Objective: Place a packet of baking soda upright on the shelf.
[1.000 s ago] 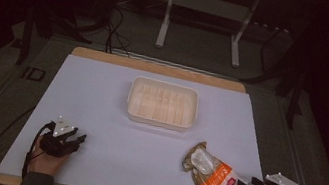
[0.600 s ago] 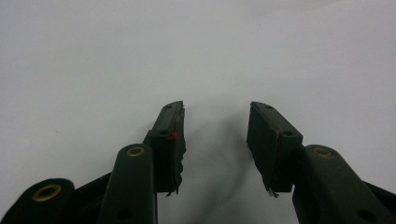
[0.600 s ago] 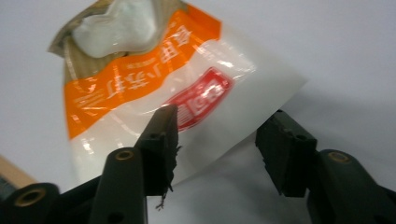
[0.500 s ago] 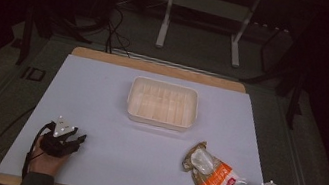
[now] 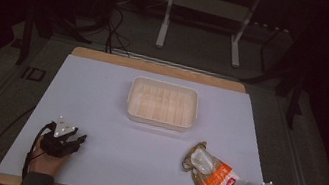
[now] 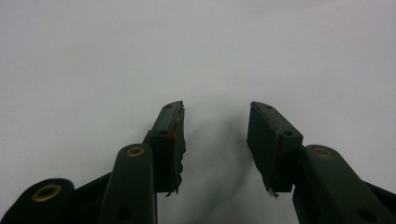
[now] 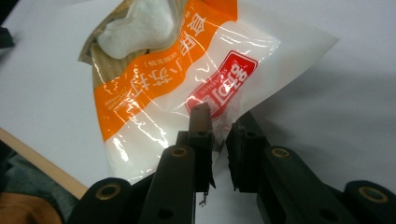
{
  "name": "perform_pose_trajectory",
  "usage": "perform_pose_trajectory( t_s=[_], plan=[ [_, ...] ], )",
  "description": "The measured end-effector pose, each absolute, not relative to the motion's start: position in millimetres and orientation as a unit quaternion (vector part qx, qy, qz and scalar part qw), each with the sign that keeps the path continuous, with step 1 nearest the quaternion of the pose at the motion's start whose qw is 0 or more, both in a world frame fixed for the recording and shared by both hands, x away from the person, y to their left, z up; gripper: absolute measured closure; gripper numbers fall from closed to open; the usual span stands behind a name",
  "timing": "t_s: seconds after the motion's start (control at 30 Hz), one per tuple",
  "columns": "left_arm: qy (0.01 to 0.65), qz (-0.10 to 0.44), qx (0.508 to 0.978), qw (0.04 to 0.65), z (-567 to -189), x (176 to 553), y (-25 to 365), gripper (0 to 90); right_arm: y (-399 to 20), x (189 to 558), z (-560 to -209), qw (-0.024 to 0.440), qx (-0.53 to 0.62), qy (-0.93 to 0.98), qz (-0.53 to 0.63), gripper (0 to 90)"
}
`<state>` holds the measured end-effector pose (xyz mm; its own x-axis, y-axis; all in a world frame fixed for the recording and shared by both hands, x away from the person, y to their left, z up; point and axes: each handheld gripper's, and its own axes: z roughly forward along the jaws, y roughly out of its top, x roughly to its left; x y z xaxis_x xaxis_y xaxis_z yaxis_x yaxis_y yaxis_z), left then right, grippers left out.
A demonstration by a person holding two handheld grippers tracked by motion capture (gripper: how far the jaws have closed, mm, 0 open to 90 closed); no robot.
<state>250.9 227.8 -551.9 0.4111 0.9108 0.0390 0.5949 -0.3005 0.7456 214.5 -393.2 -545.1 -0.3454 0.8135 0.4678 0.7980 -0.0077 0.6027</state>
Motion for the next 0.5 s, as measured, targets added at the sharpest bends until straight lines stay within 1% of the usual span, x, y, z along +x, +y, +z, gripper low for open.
perform_pose_trajectory(
  t_s=[0.07,0.2,0.4,0.5],
  plan=[
    [0.488,0.236,0.772,0.332,-552,251,228,55.9,-391,213,-546,0.001,0.567,0.708,0.421,74.2],
    [0.487,0.237,0.772,0.333,-552,251,227,55.9,-387,212,-545,0.002,0.564,0.714,0.416,72.4],
    [0.487,0.237,0.772,0.332,-552,251,227,55.9,-382,212,-537,0.026,0.565,0.717,0.407,90.0],
    [0.487,0.237,0.772,0.332,-552,251,227,56.0,-382,216,-525,0.044,0.562,0.716,0.412,90.0]
  ],
)
